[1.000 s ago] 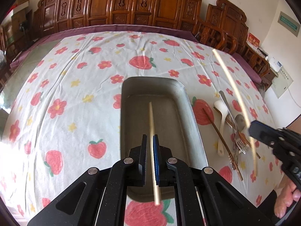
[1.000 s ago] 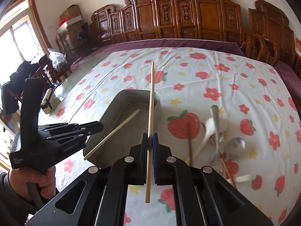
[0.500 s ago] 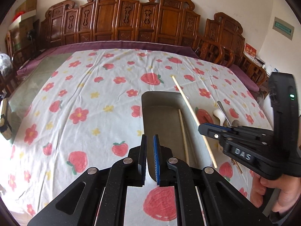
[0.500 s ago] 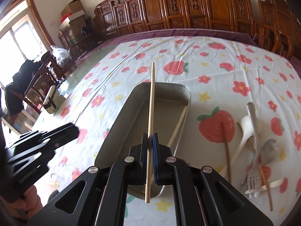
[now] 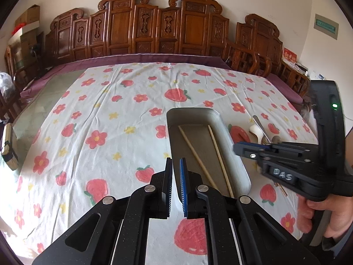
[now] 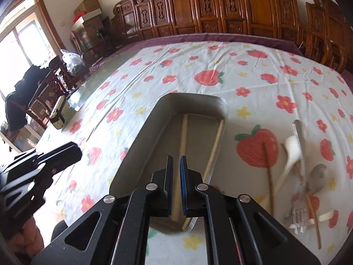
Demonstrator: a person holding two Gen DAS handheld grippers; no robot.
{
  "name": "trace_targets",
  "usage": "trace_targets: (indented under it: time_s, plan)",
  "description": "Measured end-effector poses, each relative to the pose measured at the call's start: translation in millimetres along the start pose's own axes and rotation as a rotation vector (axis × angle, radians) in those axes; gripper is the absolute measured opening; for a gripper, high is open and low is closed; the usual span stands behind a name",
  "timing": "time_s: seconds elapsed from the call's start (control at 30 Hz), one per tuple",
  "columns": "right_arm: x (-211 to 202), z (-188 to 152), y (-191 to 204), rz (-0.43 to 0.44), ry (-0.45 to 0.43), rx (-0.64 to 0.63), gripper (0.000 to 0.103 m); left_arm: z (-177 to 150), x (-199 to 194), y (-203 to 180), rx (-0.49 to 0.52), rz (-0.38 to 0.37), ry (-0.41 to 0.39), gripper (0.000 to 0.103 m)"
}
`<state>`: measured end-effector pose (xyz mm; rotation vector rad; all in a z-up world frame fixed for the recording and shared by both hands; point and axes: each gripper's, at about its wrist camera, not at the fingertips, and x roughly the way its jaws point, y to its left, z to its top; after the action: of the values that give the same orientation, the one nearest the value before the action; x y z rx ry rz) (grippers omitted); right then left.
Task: Organize utensils
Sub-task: 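Open the left tool to drop its chopstick in the tray while the right tool releases its chopstick, then grasp a silver fork by its handle with the right tool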
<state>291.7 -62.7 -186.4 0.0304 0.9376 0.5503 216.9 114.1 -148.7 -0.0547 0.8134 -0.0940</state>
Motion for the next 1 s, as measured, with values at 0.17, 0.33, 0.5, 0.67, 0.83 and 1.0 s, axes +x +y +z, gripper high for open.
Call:
trace_targets:
  time_s: [0.17,0.33,0.5,0.67,0.83,1.0]
  plan:
    - [-39,-21,-31,-0.067,-0.027,-0.043,0.008,-5,-2,-13,0.017,-0.034,-0.001,0.02]
    - [-69,-43,-75,-0.147,-0.031,-0.054,0.01,-10,-7,-31,0.054,-0.053,-0.012,0.048]
    - [-70,-58,-113,-0.18,0.003,-0.025,0.027,-17,-9,-53,0.1,-0.066,-0.012,0.067]
    - [-49,-64,-129,-0.185,0.05,-0.025,0.027,-25,-8,-73,0.139,-0.082,-0.002,0.07]
    - [-25,-58,-135,-0.198,0.087,-0.029,0.027,-31,-6,-87,0.162,-0.104,0.01,0.072]
    - [-10,-42,-137,-0.192,0.095,-0.046,0.026,-26,-5,-94,0.16,-0.105,0.008,0.072]
